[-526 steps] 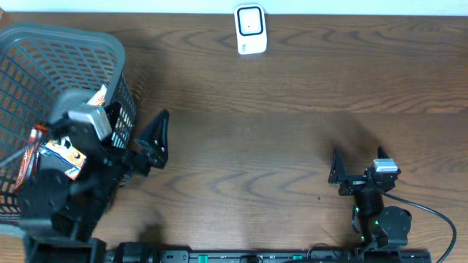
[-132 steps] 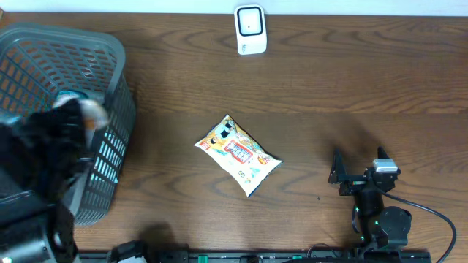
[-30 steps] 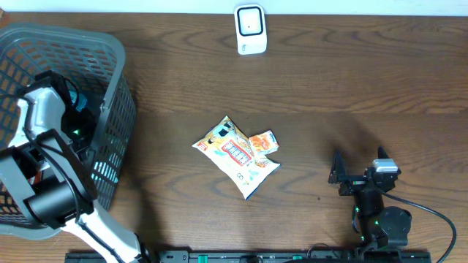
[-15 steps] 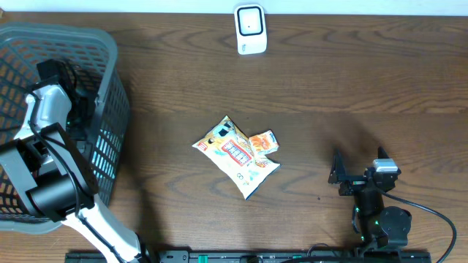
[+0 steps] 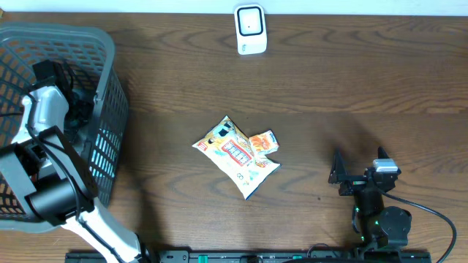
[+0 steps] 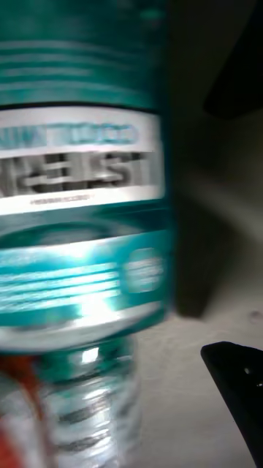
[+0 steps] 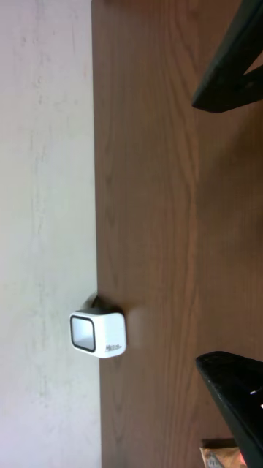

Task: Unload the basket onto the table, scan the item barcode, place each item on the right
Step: 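Reach the left gripper into the basket and grasp the green wipes pack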

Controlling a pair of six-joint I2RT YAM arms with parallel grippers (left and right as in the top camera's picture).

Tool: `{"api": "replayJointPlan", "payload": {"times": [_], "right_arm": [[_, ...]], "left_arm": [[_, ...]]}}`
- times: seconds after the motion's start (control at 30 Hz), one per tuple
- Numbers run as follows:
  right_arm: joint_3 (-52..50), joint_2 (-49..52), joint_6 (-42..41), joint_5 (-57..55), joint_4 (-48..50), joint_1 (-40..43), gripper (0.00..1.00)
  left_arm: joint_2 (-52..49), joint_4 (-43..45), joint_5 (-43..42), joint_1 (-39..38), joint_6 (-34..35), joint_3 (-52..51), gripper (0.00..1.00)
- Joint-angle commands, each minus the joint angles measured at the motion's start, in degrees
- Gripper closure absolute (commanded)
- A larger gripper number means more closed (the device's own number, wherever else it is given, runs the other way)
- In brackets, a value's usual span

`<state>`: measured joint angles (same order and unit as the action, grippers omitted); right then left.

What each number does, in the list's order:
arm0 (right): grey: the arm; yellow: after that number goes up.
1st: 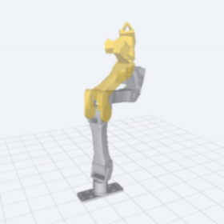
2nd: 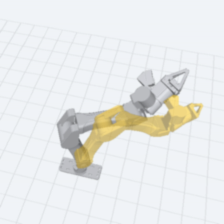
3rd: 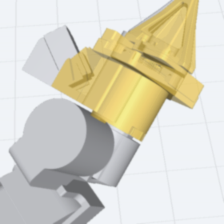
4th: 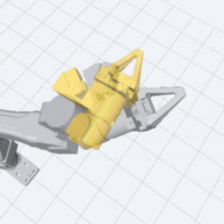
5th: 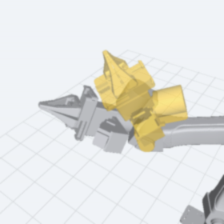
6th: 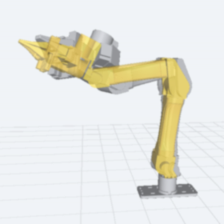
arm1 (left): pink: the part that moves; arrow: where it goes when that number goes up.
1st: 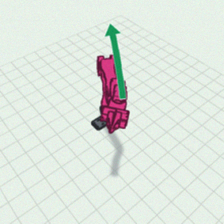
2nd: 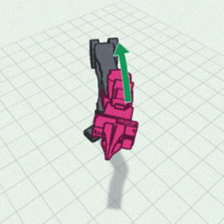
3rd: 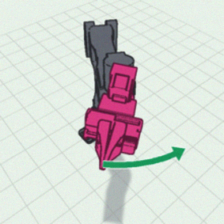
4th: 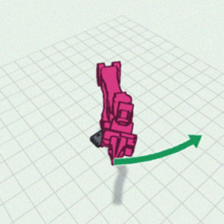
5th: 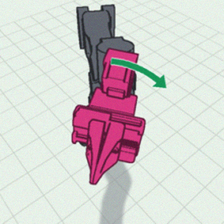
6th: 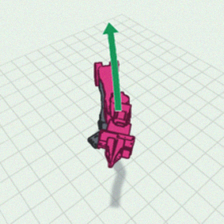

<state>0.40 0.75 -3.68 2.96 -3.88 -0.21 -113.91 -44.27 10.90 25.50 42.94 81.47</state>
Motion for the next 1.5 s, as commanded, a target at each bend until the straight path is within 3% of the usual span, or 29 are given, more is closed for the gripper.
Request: {"api": "replayJointPlan", "payload": {"times": [0.0, 0.13, 0.3, 0.77, 1.1, 1.2, 1.23, 1.33, 1.47], "right_arm": [[-0.09, 0.00, 0.09, -0.04, -0.20, 0.28, 0.01], [-0.09, 0.00, 0.09, -0.04, -0.20, 0.28, 0.01], [-0.09, 0.00, 0.09, -0.04, -0.20, 0.26, 0.01], [-0.09, 0.00, 0.09, -0.04, -0.20, 0.28, 0.01], [-0.09, 0.00, 0.09, -0.04, -0.20, 0.28, 0.01], [-0.09, 0.00, 0.09, -0.04, -0.20, 0.28, 0.01], [-0.09, 0.02, 0.09, -0.04, -0.20, 0.26, 0.01], [-0.09, 0.04, 0.09, -0.04, -0.20, 0.28, 0.01], [-0.09, 0.04, 0.09, -0.04, -0.20, 0.28, 0.01]], "left_arm": [[4.72, -3.45, -11.67, 0.17, -2.43, -0.66, 0.02], [5.35, -8.52, -19.96, 0.17, 1.09, -0.68, 0.02], [5.33, -11.17, -19.91, 0.17, 5.53, -0.68, 0.02], [5.27, -15.91, -19.87, -2.34, 8.85, -0.92, 0.02], [2.47, -10.86, -17.27, -3.34, 13.53, -9.05, 0.04], [1.40, -10.08, -16.72, -3.34, 13.25, -10.38, 0.81], [1.55, -10.05, -16.35, -3.34, 13.25, -10.34, 0.92], [2.71, -10.01, -15.56, -3.10, 12.70, -9.66, 0.92], [7.65, -10.29, -14.21, -2.16, 6.58, -5.38, 0.93]]}}
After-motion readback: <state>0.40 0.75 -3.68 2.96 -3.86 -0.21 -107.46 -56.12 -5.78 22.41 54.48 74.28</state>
